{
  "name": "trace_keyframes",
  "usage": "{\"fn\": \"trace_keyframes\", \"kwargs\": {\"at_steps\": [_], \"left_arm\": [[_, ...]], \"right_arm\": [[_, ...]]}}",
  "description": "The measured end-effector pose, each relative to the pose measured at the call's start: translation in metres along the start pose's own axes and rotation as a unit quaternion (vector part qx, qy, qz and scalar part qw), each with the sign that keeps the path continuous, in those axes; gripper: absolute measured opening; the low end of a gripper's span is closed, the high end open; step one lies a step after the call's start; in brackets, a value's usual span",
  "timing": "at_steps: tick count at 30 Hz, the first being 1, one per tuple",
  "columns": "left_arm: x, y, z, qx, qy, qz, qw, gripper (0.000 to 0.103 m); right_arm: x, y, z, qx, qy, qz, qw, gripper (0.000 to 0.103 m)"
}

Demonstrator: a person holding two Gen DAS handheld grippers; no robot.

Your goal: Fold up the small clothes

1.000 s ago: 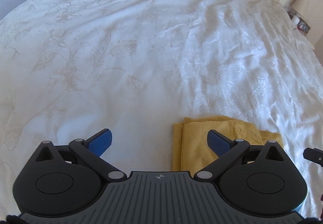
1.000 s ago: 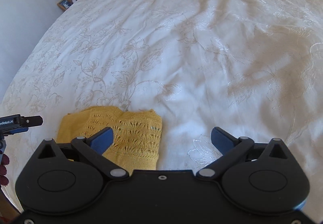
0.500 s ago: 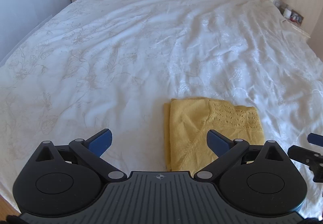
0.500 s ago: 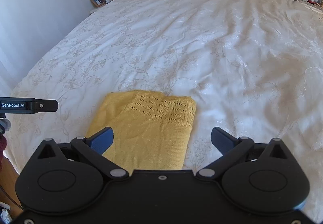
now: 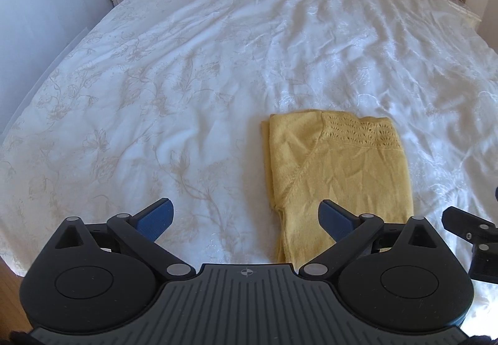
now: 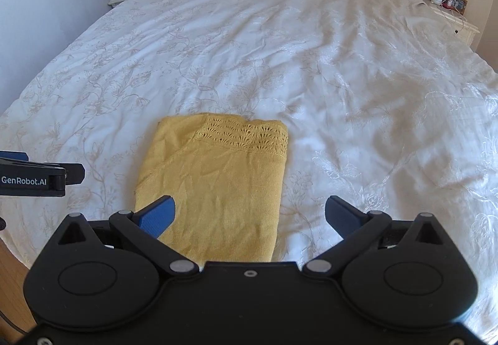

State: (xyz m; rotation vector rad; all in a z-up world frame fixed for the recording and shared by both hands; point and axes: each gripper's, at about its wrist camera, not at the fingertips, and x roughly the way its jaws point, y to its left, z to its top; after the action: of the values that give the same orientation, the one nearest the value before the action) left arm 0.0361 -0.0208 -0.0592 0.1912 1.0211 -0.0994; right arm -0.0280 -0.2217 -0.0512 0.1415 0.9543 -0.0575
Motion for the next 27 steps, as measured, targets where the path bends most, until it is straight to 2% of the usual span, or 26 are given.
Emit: {"fn": "trace_keyframes", "kwargs": {"at_steps": [12,17,27], "left_arm": [[-0.020,0.015,-0.034,-0.026,0.026,-0.020,0.9991,0.101],[-0.029,0.016,-0.045,-0.032,0.028,-0.027,0.9987,0.101],[-0.043,0.011,-0.056,-0.027,0.022,-0.033,0.9988,0.100]], "right_arm": [[-0.028,0.012,-0.030,0.036,0.016,-0.017,0.999,0.102],[-0.038,0.009,-0.039,0.052,0.015,-0.029,0.998,0.102],[-0.054,0.007,-0.050,0.067,0.009,-0.026,0.997,0.102]]}}
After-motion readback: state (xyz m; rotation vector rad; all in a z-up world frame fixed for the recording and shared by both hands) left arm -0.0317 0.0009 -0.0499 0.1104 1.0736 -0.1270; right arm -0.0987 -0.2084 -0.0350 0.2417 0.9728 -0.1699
